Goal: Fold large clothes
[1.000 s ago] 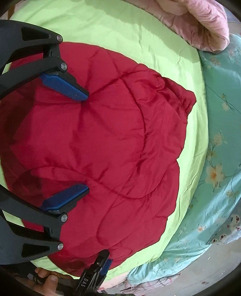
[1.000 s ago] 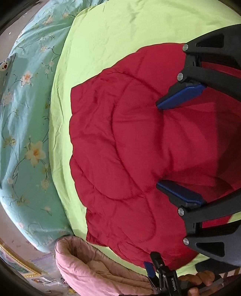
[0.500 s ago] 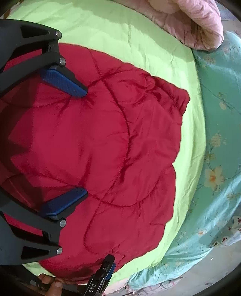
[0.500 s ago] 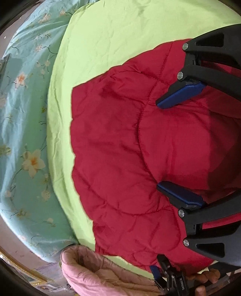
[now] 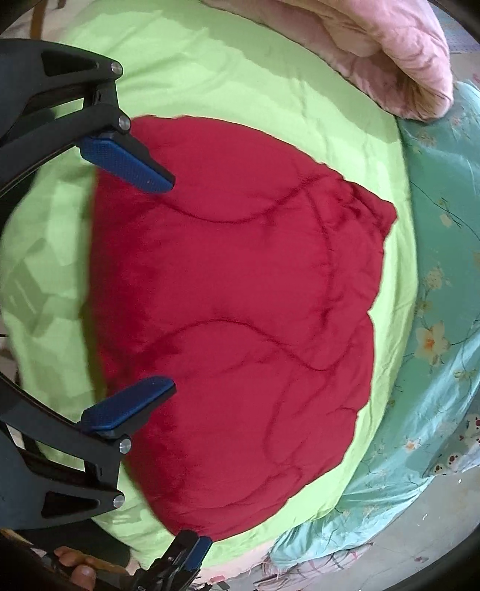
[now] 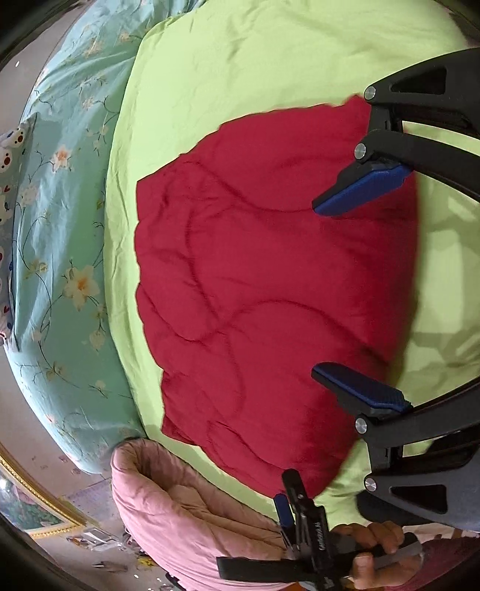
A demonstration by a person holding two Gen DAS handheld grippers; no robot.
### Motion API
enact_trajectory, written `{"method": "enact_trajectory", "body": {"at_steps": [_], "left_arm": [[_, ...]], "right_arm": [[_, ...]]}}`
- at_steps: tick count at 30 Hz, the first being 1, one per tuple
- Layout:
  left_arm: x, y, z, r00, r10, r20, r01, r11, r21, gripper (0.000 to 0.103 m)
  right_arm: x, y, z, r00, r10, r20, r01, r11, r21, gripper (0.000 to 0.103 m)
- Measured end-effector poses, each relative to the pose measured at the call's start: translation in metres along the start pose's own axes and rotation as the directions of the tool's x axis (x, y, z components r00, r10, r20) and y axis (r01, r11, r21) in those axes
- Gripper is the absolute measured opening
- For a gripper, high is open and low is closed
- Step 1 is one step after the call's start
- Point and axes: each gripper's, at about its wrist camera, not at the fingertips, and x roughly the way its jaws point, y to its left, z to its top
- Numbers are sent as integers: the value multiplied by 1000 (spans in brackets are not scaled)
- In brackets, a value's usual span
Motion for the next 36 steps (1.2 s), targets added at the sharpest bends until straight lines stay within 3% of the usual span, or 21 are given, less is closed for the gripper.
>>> {"method": "enact_trajectory", "body": {"at_steps": [6, 11, 16, 23, 36], "left_arm": [[-11, 0, -24, 997, 69, -39, -69, 997, 19, 100], [-22, 0, -28, 996, 91, -25, -90, 995, 38, 100], [-48, -4, -22, 994, 104, 32, -106, 992, 61, 100], [-73, -13, -16, 989, 109, 102, -118, 989, 85, 100], [-58, -21, -20, 989, 102, 107, -111, 990, 85, 101]], "right_arm": [[-17, 8, -27, 999, 7, -31, -7, 1000, -19, 88], [-19, 13, -40, 997, 25, -73, -28, 999, -29, 89], [-38, 15, -32, 999, 32, -44, -33, 999, -34, 89], [-75, 22, -13, 999, 40, 22, -38, 995, -91, 99], [-36, 19, -27, 1000, 14, -20, -16, 997, -69, 101]]}}
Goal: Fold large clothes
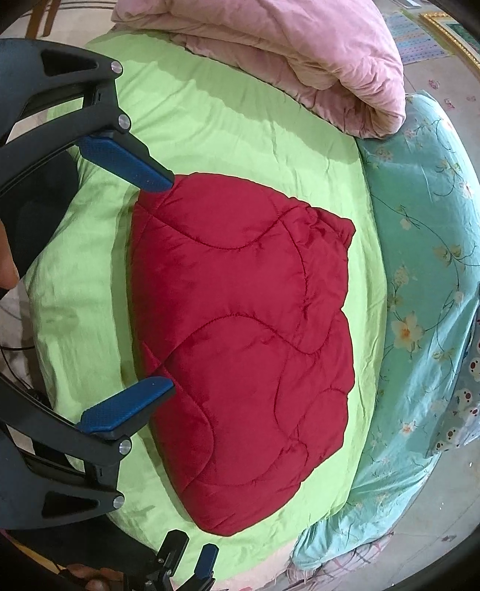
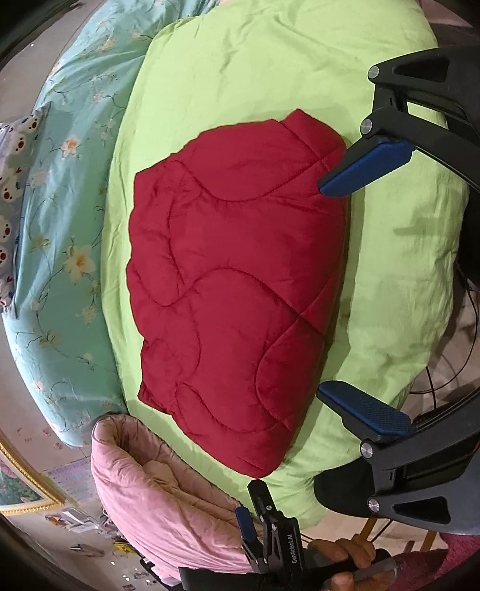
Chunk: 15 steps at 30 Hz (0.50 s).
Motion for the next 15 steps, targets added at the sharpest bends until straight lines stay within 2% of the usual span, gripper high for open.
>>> {"method": "enact_trajectory", "body": {"at_steps": [15], "left_arm": [[13, -7, 18, 1000, 26, 14, -26, 999, 23, 101]], "right_arm": [[20, -3, 23, 1000, -15, 8, 15, 999, -28, 101]]}}
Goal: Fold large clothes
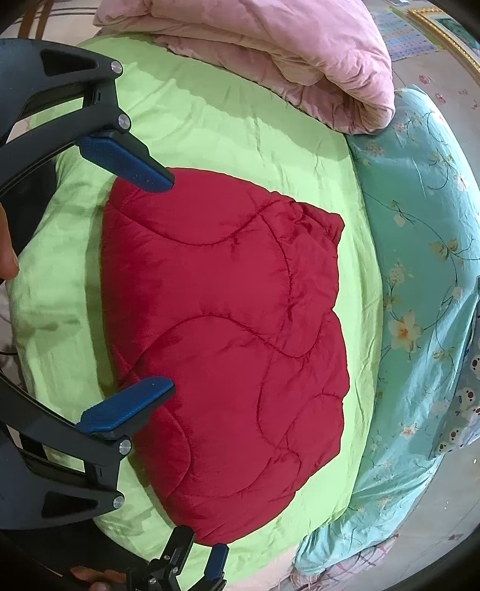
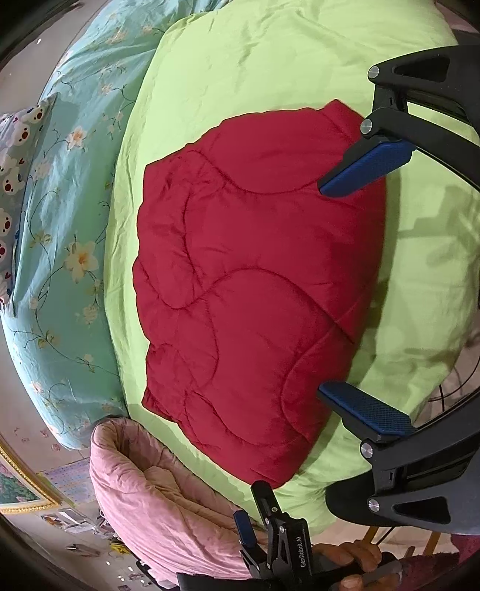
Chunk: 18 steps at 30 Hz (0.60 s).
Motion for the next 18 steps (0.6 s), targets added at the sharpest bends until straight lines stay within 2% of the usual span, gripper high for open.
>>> {"method": "enact_trajectory", "body": {"at_steps": [18], "left_arm": [[9, -1, 10, 1000, -21, 10, 21, 1000, -17, 101]], "right_arm": [[20, -7, 20, 1000, 5, -12, -5, 1000, -7, 101]]}}
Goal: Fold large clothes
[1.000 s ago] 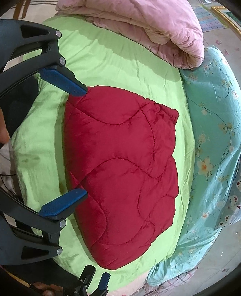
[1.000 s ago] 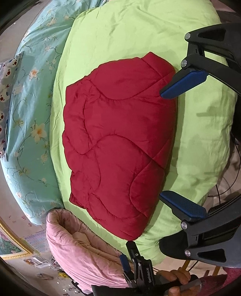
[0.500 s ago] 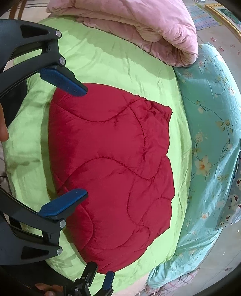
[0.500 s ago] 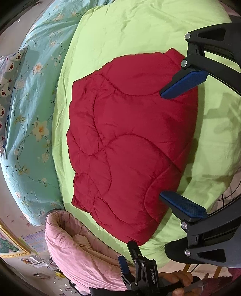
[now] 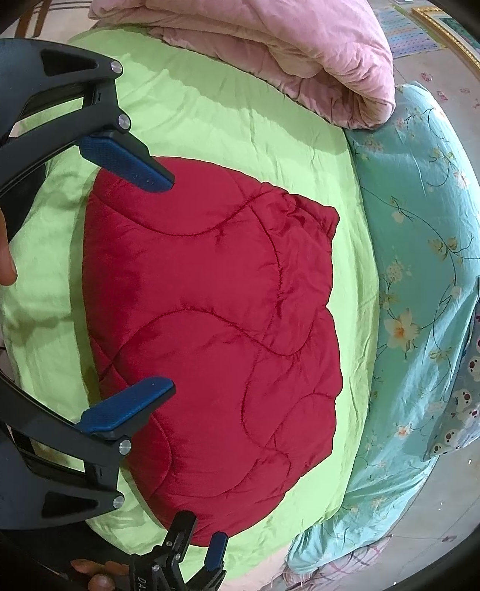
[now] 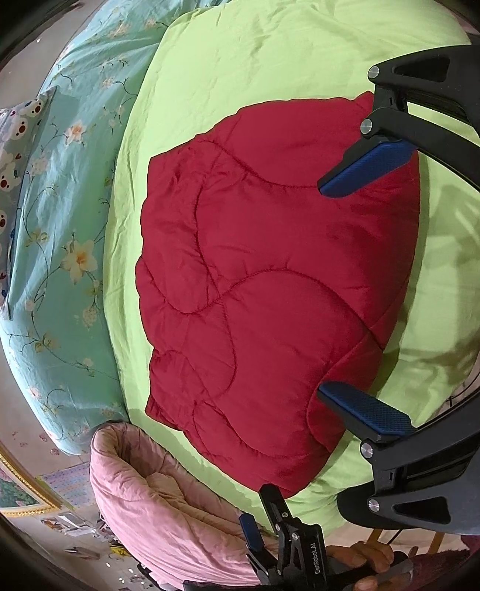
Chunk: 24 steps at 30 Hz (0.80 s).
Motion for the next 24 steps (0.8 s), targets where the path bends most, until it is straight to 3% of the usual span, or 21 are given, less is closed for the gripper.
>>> {"method": "enact_trajectory", "body": {"at_steps": [24], "left_arm": [[0, -4, 2, 1000, 1, 4, -1, 1000, 1, 101]], "right_arm": [[4, 0, 0, 1000, 3, -8, -3, 1000, -2, 101]]}}
